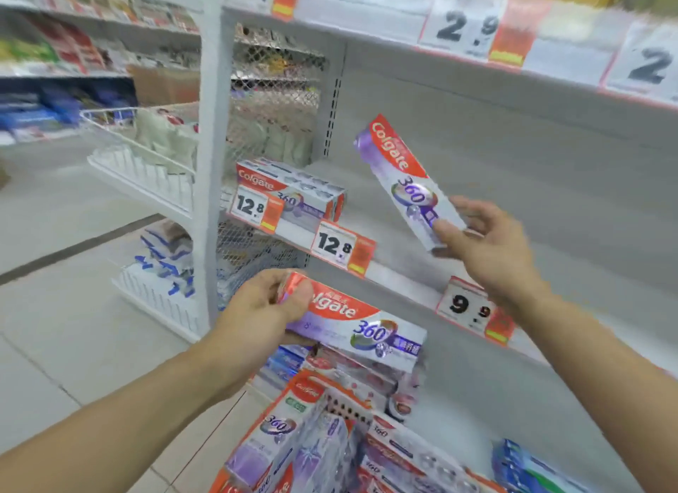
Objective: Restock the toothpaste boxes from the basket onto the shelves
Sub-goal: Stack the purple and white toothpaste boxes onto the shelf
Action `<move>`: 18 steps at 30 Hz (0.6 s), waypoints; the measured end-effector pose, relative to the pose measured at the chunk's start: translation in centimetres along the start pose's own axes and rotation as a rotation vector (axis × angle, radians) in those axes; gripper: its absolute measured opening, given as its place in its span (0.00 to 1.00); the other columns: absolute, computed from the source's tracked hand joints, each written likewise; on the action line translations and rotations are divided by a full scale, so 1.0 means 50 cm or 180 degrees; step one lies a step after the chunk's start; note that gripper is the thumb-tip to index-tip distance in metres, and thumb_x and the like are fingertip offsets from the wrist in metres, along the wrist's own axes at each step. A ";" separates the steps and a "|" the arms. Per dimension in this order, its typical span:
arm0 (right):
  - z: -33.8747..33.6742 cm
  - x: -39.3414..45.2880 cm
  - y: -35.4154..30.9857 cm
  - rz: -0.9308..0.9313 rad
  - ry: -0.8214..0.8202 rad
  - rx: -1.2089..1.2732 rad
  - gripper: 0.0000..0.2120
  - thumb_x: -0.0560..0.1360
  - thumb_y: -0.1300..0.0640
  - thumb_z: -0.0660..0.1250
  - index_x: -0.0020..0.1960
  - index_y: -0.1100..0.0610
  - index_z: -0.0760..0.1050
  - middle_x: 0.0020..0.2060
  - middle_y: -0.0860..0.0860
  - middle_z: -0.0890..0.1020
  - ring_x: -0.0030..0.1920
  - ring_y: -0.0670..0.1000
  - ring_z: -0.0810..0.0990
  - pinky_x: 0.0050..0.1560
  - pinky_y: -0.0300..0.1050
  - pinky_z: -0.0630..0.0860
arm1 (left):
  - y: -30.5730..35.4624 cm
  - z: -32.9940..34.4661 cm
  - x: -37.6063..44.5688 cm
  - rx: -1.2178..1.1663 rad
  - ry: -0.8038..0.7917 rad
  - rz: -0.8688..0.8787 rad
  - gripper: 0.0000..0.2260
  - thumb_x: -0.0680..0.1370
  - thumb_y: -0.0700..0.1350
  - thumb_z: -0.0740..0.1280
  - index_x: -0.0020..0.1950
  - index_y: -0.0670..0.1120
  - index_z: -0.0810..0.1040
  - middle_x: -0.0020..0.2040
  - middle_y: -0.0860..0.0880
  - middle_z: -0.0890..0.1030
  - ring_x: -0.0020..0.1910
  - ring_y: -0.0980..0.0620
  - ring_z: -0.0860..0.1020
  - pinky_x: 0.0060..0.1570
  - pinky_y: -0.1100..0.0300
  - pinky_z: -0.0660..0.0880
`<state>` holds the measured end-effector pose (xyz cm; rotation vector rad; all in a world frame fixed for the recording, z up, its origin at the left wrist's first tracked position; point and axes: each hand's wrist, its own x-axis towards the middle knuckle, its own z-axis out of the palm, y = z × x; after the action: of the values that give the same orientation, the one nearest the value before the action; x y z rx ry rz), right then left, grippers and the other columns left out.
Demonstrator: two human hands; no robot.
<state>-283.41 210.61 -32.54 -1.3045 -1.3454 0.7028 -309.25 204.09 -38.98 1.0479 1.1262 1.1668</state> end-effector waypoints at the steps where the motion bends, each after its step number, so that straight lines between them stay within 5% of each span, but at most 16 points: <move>1: 0.031 0.051 -0.008 -0.0063 0.0031 -0.0100 0.19 0.75 0.66 0.72 0.65 0.61 0.72 0.51 0.57 0.82 0.38 0.51 0.83 0.39 0.46 0.84 | 0.002 -0.007 0.005 -0.0028 -0.0010 0.0006 0.11 0.81 0.45 0.65 0.61 0.41 0.76 0.52 0.42 0.84 0.48 0.45 0.85 0.44 0.53 0.84; 3: 0.095 0.145 -0.013 -0.0057 0.0042 -0.0308 0.19 0.76 0.66 0.71 0.62 0.58 0.68 0.47 0.58 0.78 0.36 0.52 0.79 0.37 0.48 0.83 | 0.005 -0.017 0.017 -0.0120 -0.0040 -0.0008 0.11 0.81 0.46 0.65 0.60 0.42 0.76 0.49 0.45 0.85 0.48 0.45 0.86 0.46 0.51 0.84; 6: 0.183 0.258 -0.003 -0.0020 -0.0010 -0.0844 0.17 0.75 0.60 0.71 0.58 0.51 0.67 0.42 0.55 0.74 0.37 0.57 0.77 0.47 0.60 0.81 | 0.004 -0.026 0.031 -0.0286 -0.0052 -0.0035 0.11 0.82 0.46 0.64 0.59 0.41 0.76 0.48 0.46 0.86 0.48 0.45 0.86 0.46 0.50 0.84; 9: 0.239 0.317 -0.002 0.0139 -0.0186 -0.1281 0.19 0.77 0.59 0.69 0.65 0.52 0.69 0.45 0.52 0.75 0.43 0.56 0.77 0.51 0.54 0.80 | 0.001 -0.038 0.041 -0.0411 0.0094 -0.0091 0.10 0.82 0.46 0.64 0.59 0.42 0.76 0.52 0.43 0.85 0.47 0.45 0.86 0.45 0.50 0.84; 13: 0.276 0.339 0.001 0.0436 -0.0691 -0.1251 0.20 0.77 0.62 0.69 0.68 0.58 0.71 0.59 0.60 0.77 0.45 0.55 0.78 0.37 0.44 0.77 | 0.010 -0.045 0.045 -0.0774 0.0314 -0.0247 0.08 0.82 0.45 0.65 0.57 0.42 0.75 0.51 0.43 0.84 0.42 0.45 0.86 0.39 0.54 0.83; 18: 0.287 0.325 0.014 0.0748 -0.0945 -0.1108 0.18 0.79 0.65 0.65 0.68 0.58 0.72 0.57 0.59 0.79 0.46 0.54 0.80 0.43 0.46 0.81 | 0.016 -0.047 0.038 -0.0824 0.0381 -0.0213 0.08 0.82 0.45 0.64 0.57 0.42 0.75 0.50 0.43 0.84 0.42 0.45 0.86 0.38 0.54 0.83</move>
<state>-293.63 229.77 -32.02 -1.7059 -1.6210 0.8763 -311.59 206.14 -38.72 0.7449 1.0609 1.2960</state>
